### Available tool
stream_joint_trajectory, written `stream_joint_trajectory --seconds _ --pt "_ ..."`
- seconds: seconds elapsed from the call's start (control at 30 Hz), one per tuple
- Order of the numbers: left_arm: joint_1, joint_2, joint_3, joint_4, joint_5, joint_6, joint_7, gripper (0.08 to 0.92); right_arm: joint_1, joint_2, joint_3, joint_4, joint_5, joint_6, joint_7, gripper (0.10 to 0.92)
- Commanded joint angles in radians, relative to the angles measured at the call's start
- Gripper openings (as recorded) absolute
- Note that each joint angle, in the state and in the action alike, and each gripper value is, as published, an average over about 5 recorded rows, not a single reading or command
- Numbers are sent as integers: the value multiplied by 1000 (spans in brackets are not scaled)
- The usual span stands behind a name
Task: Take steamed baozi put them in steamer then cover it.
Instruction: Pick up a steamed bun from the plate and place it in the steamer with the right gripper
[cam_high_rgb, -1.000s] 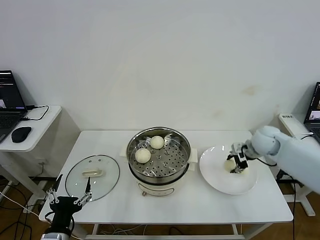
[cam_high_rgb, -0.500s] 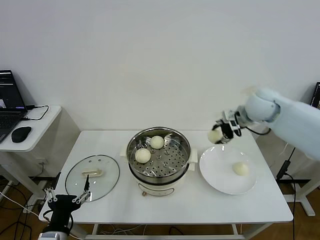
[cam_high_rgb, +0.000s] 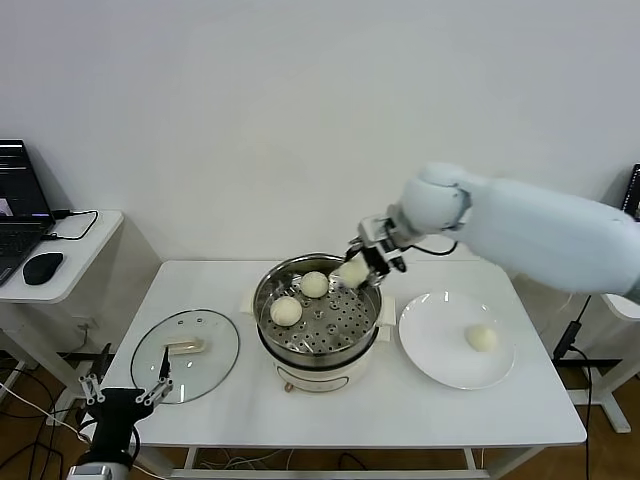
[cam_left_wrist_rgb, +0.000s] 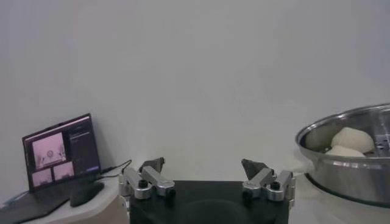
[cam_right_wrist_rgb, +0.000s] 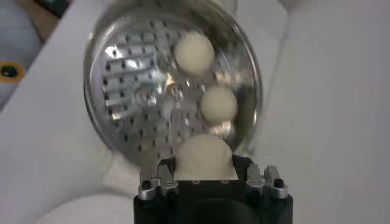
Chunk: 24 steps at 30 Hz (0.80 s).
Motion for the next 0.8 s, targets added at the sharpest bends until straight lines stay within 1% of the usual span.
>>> stream_joint_trajectory --seconds 0.03,0.2,0.5,0.8 --pt "1 -1 -2 -1 0 1 0 823 -7 162 -54 -32 -23 113 -17 602" --pt "2 -1 -6 1 -2 0 0 823 -32 200 -79 -49 -69 181 -37 604" --pt "0 -7 -5 1 -1 1 0 823 -72 243 -97 -71 -138 260 -51 609" --pt "0 -15 0 7 1 -1 -1 823 -83 237 -101 -66 -181 293 -79 611"
